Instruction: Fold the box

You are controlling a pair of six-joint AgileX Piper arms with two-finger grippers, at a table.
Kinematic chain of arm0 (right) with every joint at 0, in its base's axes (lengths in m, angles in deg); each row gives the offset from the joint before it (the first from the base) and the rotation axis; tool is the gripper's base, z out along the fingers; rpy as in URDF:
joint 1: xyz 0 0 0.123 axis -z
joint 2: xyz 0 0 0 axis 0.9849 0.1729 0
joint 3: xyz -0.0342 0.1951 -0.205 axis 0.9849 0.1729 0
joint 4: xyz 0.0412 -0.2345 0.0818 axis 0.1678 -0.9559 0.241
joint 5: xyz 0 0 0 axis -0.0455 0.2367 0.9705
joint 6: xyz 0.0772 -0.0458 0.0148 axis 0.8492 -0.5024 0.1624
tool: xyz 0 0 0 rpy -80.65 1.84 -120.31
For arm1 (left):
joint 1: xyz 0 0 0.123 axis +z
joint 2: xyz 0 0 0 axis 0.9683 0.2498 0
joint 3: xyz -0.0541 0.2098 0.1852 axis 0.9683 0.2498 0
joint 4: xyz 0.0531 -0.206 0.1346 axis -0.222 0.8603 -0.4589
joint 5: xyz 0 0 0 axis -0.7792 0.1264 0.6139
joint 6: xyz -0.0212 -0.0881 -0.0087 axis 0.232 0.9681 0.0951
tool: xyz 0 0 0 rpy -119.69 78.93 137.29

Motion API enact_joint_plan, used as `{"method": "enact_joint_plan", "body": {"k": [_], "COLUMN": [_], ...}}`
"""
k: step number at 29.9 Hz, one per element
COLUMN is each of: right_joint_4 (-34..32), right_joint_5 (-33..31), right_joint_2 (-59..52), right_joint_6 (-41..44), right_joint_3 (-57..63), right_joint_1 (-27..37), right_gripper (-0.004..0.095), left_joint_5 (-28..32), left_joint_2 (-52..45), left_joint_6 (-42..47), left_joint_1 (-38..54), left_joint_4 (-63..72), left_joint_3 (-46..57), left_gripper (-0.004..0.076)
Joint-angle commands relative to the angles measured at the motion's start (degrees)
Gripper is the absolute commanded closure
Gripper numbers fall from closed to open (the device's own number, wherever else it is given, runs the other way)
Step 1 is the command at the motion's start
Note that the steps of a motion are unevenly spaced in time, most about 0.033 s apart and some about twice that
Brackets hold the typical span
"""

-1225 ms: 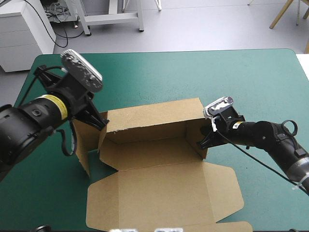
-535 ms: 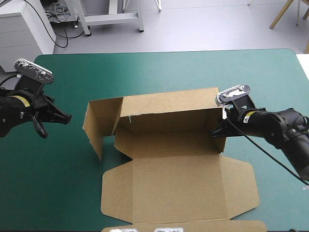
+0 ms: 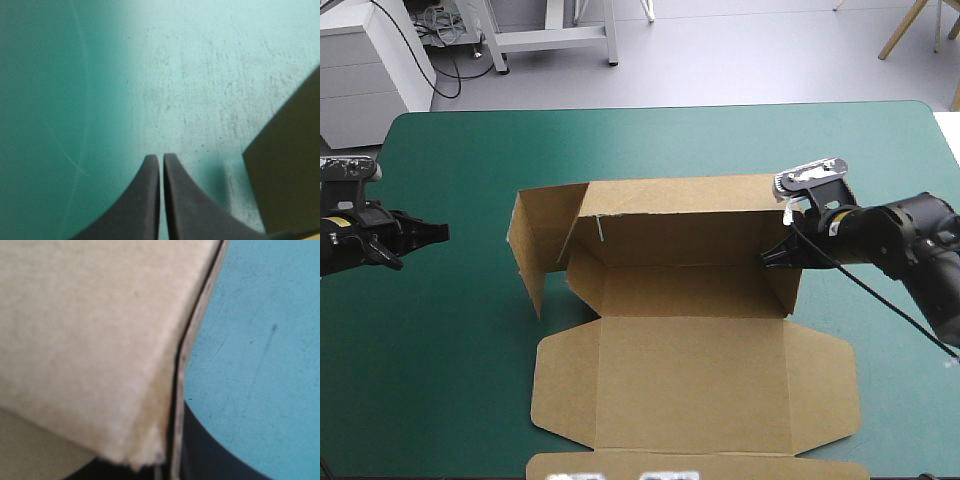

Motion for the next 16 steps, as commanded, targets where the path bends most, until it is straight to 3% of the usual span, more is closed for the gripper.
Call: {"method": "enact_joint_plan", "body": {"k": [1,8,16], "right_joint_4": [-1.32,-0.83,-1.45], "right_joint_5": [-0.44,0.15,7.84], "right_joint_2": [4.36,17.66,28.77], "right_joint_6": [-1.6,-2.17,-2.17], "right_joint_3": [-2.64,-12.7,-20.89], "right_joint_1": [-0.08,1.54,1.74], "right_gripper": [0.0927,0.0927,0.0915], "left_joint_5": [3.39,4.54,4.51], "left_joint_2": [-0.97,-0.97,-0.97], "left_joint_6": [0.53,0.29,0.29], "left_joint_1": [0.14,0.14,0.14], "left_joint_4": [3.12,3.12,4.57], "left_joint_3": [-1.53,-1.53,-1.53], "left_gripper": [0.071,0.0711,0.0711]}}
